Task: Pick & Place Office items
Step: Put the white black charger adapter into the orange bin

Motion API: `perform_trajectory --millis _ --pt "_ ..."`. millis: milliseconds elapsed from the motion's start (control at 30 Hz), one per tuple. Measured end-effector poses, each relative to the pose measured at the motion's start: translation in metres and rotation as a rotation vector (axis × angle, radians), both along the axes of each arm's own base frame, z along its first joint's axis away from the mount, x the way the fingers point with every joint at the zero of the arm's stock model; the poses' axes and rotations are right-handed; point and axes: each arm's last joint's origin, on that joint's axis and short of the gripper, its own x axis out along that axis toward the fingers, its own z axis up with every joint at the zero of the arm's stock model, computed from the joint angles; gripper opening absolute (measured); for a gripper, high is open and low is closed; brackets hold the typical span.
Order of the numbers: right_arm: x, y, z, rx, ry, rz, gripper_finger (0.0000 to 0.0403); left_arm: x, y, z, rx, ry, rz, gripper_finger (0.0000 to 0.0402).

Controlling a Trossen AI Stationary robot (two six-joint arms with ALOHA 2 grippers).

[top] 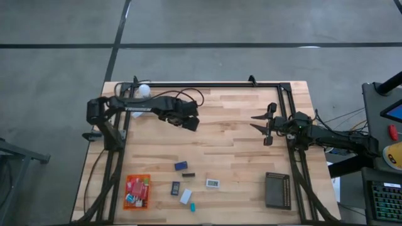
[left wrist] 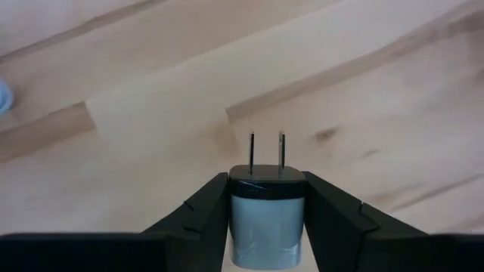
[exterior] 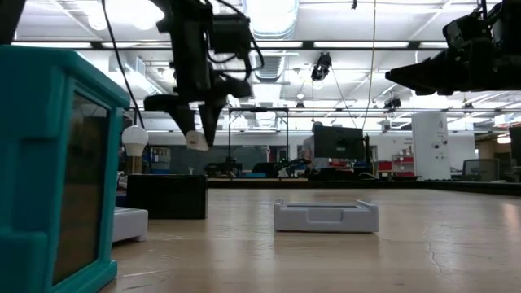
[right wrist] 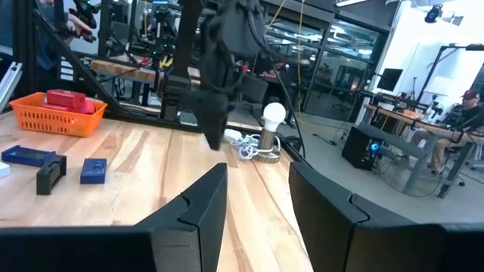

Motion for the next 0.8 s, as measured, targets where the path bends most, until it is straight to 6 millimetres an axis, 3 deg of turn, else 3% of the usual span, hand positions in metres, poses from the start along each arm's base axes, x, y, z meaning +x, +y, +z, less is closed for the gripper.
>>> perform_trajectory --millis 400,800 --pt "0.000 0.000 0.000 0.000 0.000 0.000 0.0139 -0.020 -0.039 0.037 -0.007 -0.065 0.019 0.0147" --pt "0.000 0.000 0.000 0.000 0.000 0.000 0.0139 -0.035 -0.069 0.040 -0.044 0.034 0.086 0.0147"
